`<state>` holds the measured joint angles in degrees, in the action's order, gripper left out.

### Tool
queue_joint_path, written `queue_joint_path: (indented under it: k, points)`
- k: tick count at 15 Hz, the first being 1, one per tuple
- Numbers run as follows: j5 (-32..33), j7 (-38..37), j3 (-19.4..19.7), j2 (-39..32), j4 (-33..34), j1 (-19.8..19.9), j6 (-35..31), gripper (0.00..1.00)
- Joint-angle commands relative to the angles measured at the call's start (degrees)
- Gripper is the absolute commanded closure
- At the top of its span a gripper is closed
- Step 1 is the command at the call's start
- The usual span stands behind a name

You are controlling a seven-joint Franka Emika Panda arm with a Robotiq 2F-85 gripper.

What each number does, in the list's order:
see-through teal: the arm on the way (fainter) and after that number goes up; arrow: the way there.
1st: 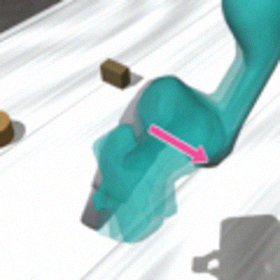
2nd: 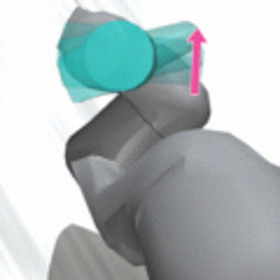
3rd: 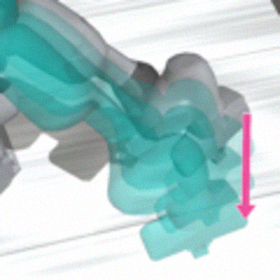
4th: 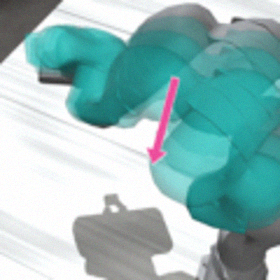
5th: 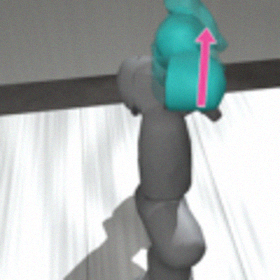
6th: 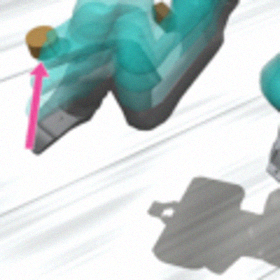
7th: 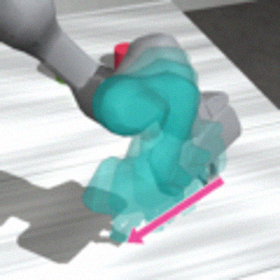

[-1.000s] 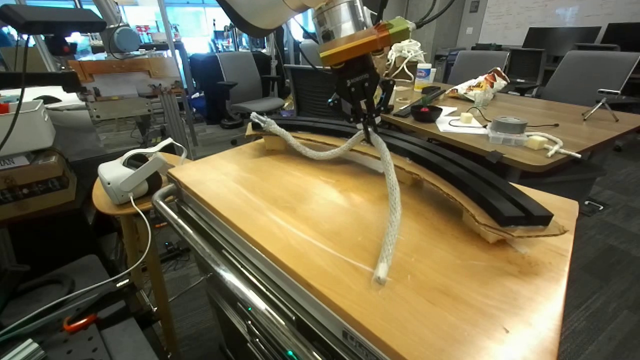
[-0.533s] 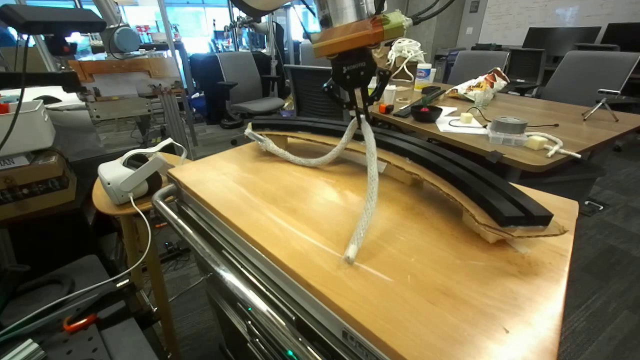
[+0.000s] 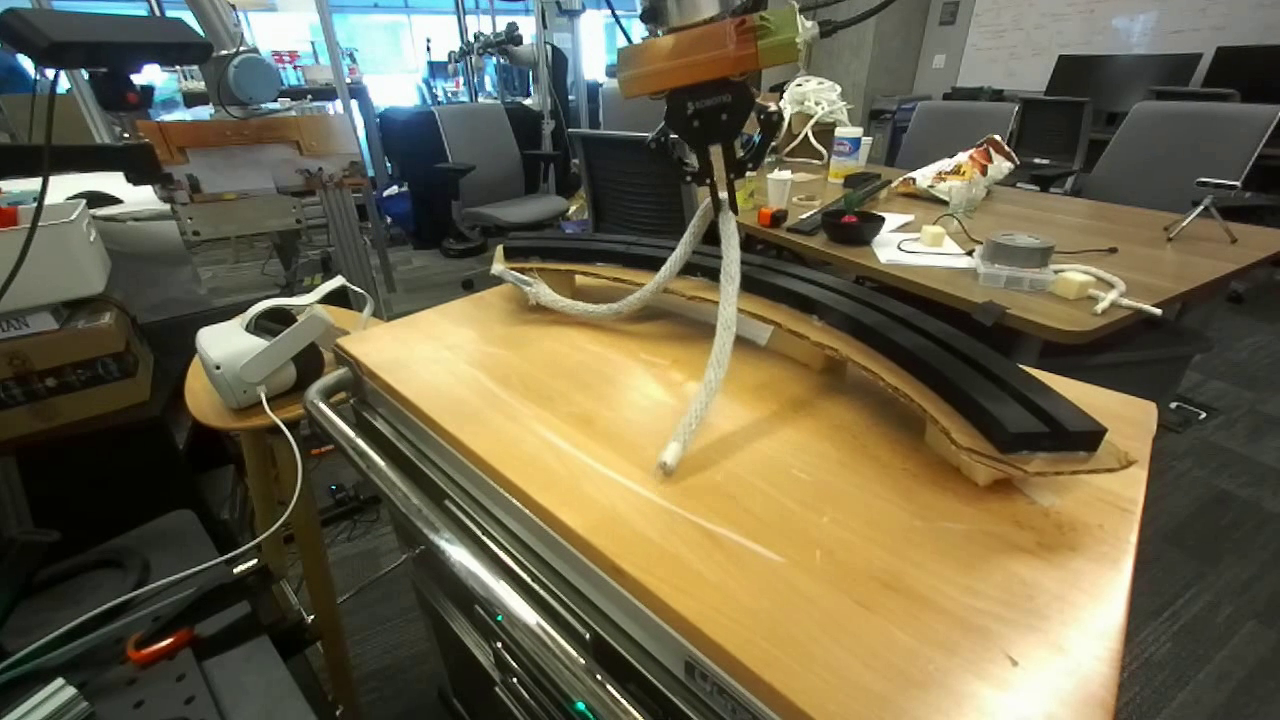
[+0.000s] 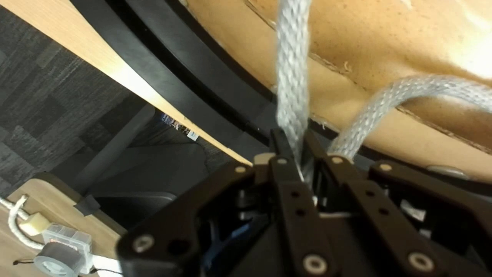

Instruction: Put the white rope on the skate

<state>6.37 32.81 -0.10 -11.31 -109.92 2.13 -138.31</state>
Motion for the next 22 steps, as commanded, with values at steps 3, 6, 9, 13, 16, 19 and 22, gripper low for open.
queue_joint_path:
  k: [3, 6, 9, 13, 16, 19, 22]
  points:
    - [-11.5, 3.9, -1.8, 3.9, -2.0, 2.3, -4.8, 0.92]
    - [-18.2, 5.7, -1.8, 4.1, -1.1, 3.0, -5.9, 0.92]
    - [-26.5, 9.0, -1.8, 4.4, -0.7, 4.1, -6.2, 0.92]
    - [-33.6, 11.1, -1.2, 4.2, -0.3, 4.5, -6.0, 0.92]
    - [-27.9, 5.0, -0.3, 2.6, 0.1, 3.0, -9.3, 0.92]
    - [-14.0, -6.3, 0.9, -0.7, 0.7, 0.6, -15.7, 0.92]
    - [1.3, -17.3, 13.5, -6.0, 3.5, -10.9, -16.7, 0.92]
